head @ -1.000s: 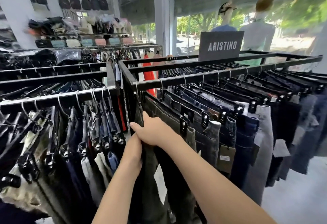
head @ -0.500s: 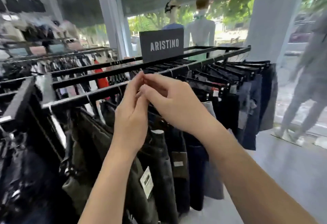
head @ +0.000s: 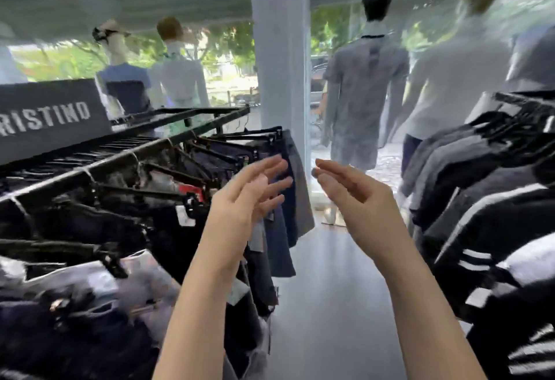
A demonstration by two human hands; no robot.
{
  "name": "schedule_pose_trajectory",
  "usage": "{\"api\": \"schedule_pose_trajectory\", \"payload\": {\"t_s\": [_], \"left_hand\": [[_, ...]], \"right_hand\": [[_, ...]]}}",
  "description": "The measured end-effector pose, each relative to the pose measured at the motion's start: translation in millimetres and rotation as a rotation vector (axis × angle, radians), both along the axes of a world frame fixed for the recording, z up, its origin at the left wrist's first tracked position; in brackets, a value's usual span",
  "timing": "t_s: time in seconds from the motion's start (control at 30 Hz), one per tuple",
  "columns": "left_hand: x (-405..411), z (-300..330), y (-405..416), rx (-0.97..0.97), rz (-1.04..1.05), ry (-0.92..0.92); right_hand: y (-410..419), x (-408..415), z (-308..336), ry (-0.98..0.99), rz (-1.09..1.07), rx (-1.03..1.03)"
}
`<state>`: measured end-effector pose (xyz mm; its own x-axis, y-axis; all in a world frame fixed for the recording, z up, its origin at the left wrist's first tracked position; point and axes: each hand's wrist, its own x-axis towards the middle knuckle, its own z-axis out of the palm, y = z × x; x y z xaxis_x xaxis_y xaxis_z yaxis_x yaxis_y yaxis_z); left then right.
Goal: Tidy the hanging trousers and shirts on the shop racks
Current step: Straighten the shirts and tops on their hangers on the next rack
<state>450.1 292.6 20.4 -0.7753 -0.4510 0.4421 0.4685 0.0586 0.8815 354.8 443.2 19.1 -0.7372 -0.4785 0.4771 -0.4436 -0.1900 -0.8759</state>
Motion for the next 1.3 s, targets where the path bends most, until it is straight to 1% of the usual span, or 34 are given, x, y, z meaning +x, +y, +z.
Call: {"api": "schedule_pose_trajectory", "payload": {"t_s": [0.13, 0.23, 0.43, 0.6, 0.73, 0.83, 0.93, 1.1, 1.2, 1.3], "left_hand": [[-86, -27, 19, 0.051, -0.059, -0.088], [-139, -38, 25, 0.124, -0.139, -0.096], [-249, -66, 22, 0.141, -0.254, -0.19], [-347, -55, 6, 0.113, -0.387, -0.208], [-426, -43, -11, 0.113, -0.475, -0.167], [-476, -52, -15, 0.147, -0.518, -0.195], [-520, -66, -9, 0.146, -0.567, -0.254], [-604, -79, 2, 0.152, -0.612, -0.265], [-659, -79, 19, 0.141, -0.642, -0.278], [-709, -65, 42, 0.127, -0.668, -0.261]], "right_hand": [[26, -61, -27, -0.083, -0.187, 0.065], [30, -99, -39, -0.116, -0.269, 0.061], [20, -180, -60, -0.138, -0.406, 0.082], [0, -262, -52, -0.112, -0.547, 0.116], [-14, -324, -42, -0.1, -0.643, 0.029], [-17, -364, -49, -0.101, -0.715, 0.038], [-14, -400, -56, -0.152, -0.775, 0.038], [-2, -472, -65, -0.184, -0.875, 0.01], [9, -514, -64, -0.164, -0.91, 0.041], [26, -551, -55, -0.128, -0.965, 0.049]]}}
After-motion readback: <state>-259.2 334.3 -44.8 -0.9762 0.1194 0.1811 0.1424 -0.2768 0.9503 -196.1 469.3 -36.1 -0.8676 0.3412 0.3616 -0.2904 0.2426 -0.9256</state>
